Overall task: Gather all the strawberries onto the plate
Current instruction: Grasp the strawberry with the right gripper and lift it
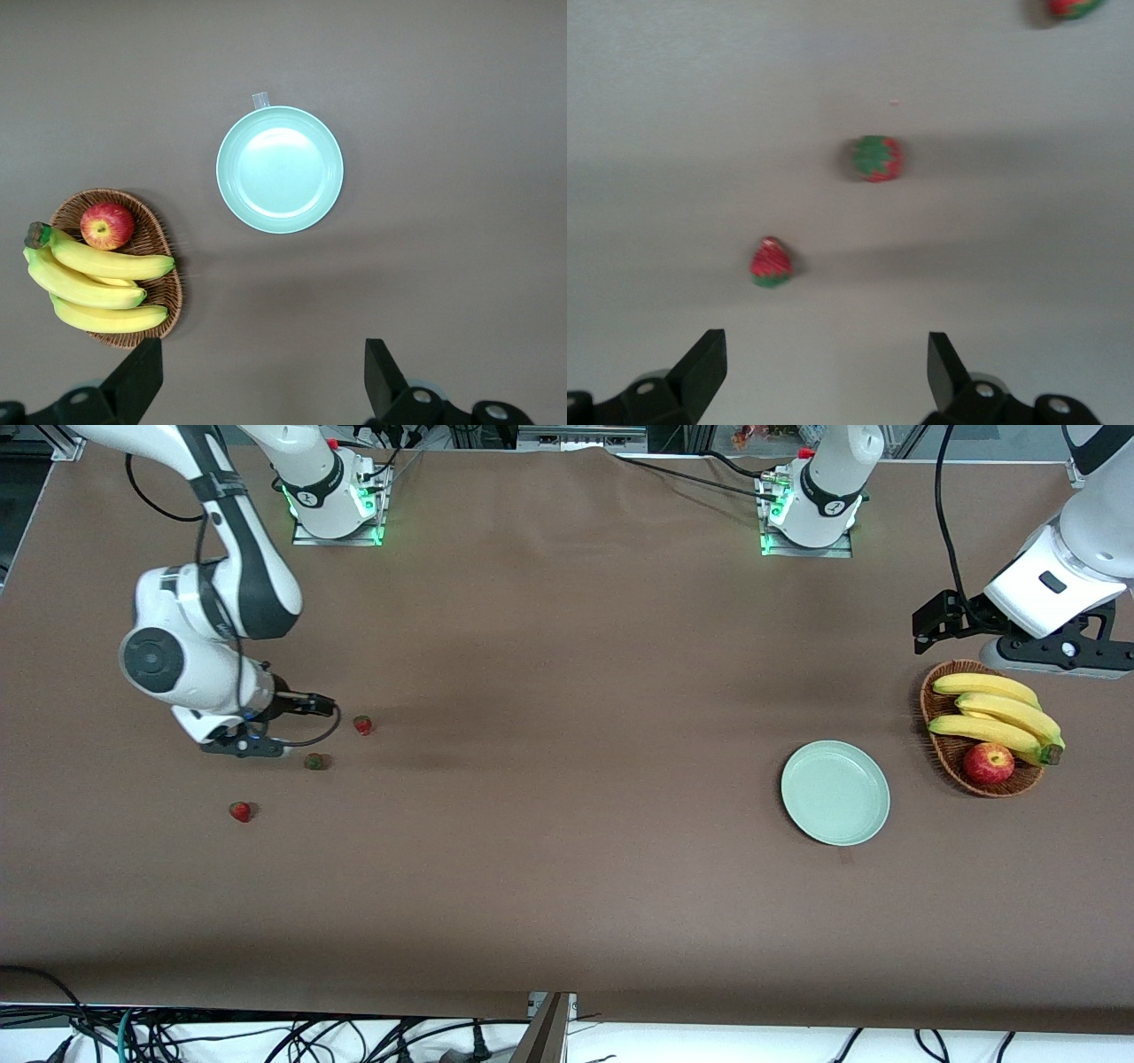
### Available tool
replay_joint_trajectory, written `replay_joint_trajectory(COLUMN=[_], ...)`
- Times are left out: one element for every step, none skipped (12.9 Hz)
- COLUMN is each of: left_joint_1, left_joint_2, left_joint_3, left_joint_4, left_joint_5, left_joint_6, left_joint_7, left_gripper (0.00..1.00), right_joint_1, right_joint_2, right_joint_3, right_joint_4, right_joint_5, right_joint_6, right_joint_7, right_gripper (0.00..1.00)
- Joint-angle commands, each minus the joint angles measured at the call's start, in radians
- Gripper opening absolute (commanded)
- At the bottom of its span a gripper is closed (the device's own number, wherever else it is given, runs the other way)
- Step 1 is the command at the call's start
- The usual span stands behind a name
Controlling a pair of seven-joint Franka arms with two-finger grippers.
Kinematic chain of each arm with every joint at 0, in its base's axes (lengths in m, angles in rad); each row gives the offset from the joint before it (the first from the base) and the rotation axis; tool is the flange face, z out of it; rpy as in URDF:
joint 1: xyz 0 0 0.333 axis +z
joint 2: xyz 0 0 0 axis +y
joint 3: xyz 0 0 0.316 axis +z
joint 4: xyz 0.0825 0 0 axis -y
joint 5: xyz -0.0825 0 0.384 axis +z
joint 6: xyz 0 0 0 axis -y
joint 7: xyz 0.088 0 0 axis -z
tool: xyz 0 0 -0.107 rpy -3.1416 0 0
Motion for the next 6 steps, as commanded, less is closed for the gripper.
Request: replay_joint_trajectory(left_joint_1=[-0.004,-0.004,-0.004,-0.004,-0.004,-0.004], left_joint_2=[0.003,0.003,0.003,0.003,0.003,0.003], left_joint_3=[0.002,0.002,0.002,0.002,0.002,0.002], left_joint_4=[0.020,0.020,0.020,0.020,0.020,0.020], left_joint_5=[-0.012,-0.012,-0.012,-0.012,-0.012,-0.012], left_joint_6=[-0.018,-0.018,-0.018,-0.018,-0.018,-0.018], left_joint_7=[0.003,0.003,0.003,0.003,0.003,0.003], left_gripper=[1.00,1.00,1.00,1.00,1.00,1.00], right_joint_1=[-0.008,-0.007,-0.003,0.010,0.019,0.026], right_joint_2=[0.056,0.085,0.105,0.123,0.142,0.151], right_joint_3=[0.007,0.009,0.010,0.010,0.010,0.010], right_joint_4=[-0.070,-0.073,-0.072,-0.072,-0.072,-0.072], right_joint_5=[0.009,0.009,0.009,0.009,0.009,0.009], right_joint_6=[0.174,0.218,0.246,0.278,0.298,0.311], right_joint_7=[0.011,0.011,0.011,0.011,0.011,0.011], right_gripper=[1.00,1.00,1.00,1.00,1.00,1.00])
